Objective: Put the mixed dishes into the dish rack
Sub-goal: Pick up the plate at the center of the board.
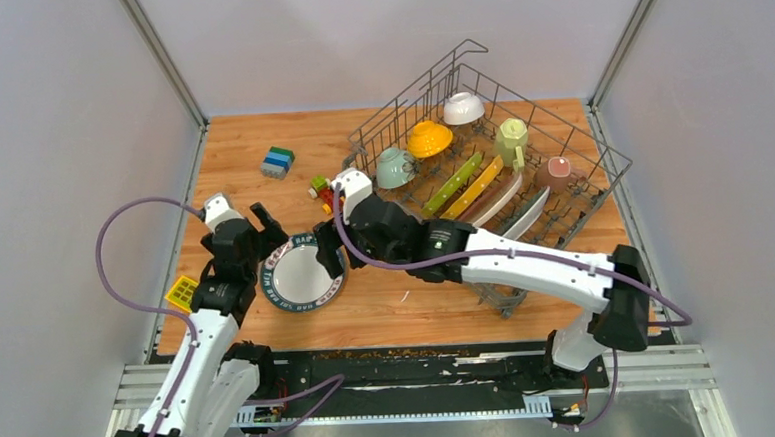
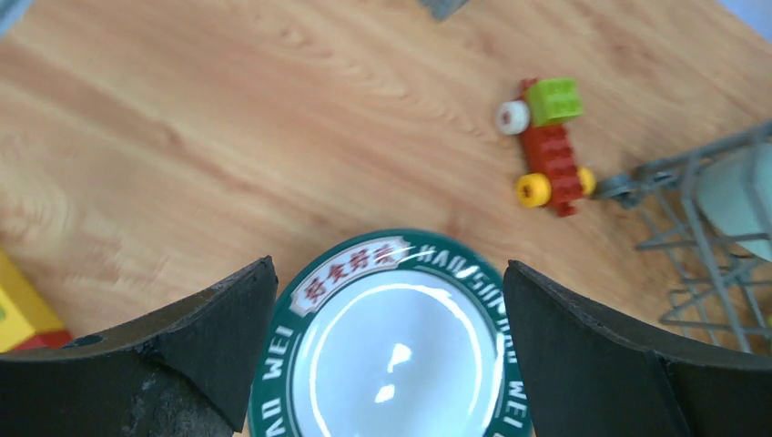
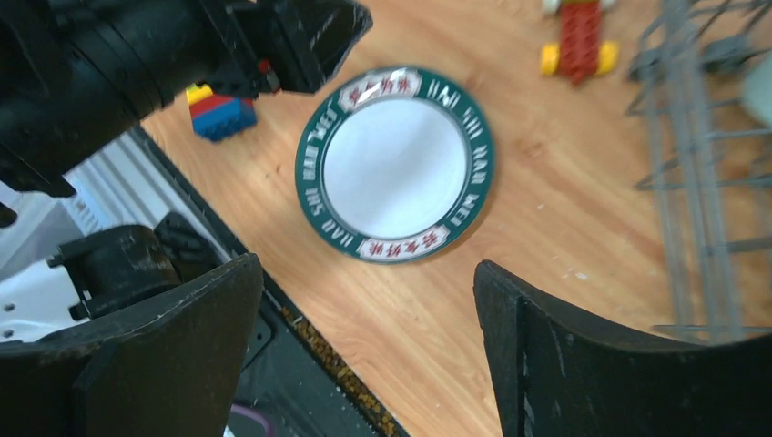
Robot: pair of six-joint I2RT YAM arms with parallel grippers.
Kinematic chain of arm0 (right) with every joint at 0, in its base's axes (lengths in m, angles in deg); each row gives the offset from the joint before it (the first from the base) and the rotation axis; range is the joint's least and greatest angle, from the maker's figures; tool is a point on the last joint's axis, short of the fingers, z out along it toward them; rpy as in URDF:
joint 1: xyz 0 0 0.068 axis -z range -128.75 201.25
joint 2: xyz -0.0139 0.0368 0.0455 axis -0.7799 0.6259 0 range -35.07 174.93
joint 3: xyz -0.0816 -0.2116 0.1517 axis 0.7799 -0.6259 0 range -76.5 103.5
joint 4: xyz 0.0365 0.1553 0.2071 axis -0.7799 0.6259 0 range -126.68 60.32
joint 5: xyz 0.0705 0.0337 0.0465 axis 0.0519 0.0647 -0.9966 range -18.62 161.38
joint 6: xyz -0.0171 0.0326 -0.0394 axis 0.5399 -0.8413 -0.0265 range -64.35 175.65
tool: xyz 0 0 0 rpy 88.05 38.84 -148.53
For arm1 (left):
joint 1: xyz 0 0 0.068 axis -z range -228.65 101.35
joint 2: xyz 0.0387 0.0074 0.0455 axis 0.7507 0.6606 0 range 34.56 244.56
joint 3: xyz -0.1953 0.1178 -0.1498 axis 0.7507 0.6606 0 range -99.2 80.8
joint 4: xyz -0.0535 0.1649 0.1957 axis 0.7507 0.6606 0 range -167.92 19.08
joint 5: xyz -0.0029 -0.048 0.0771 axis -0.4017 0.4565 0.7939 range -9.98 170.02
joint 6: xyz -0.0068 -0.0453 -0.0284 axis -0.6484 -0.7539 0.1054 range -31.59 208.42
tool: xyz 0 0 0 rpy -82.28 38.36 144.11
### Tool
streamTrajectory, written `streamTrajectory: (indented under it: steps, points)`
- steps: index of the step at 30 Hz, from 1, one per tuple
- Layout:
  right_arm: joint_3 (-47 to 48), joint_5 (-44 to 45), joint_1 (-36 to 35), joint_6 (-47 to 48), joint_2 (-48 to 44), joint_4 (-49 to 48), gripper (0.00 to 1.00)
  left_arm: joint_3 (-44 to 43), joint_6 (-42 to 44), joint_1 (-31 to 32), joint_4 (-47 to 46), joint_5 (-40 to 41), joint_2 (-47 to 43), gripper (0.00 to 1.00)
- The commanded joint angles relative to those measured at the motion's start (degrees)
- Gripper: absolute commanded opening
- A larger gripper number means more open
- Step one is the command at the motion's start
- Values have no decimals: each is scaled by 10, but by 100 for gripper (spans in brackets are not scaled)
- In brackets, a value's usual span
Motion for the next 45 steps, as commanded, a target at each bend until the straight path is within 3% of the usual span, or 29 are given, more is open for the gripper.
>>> streamTrajectory:
  steps: [1, 8, 28, 34, 43, 45]
  points:
    - [22, -100, 11, -44, 53, -12, 84, 34, -99, -53, 7, -38, -7, 100]
    - [26, -137, 37, -99, 145, -14, 75, 75, -136, -88, -20, -44, 21, 100]
    - [98, -137, 88, -138, 345, -7, 70, 139, -171, -134, -105, -73, 142, 97]
    - [112, -150, 90, -155, 377, -10, 64, 144, -168, -134, -140, -113, 183, 88]
    - [83, -183, 94, -189, 369, -53, 43, 147, -150, -136, -184, -180, 213, 55]
    - [73, -178, 94, -197, 359, -64, 34, 147, -147, -135, -186, -187, 214, 50]
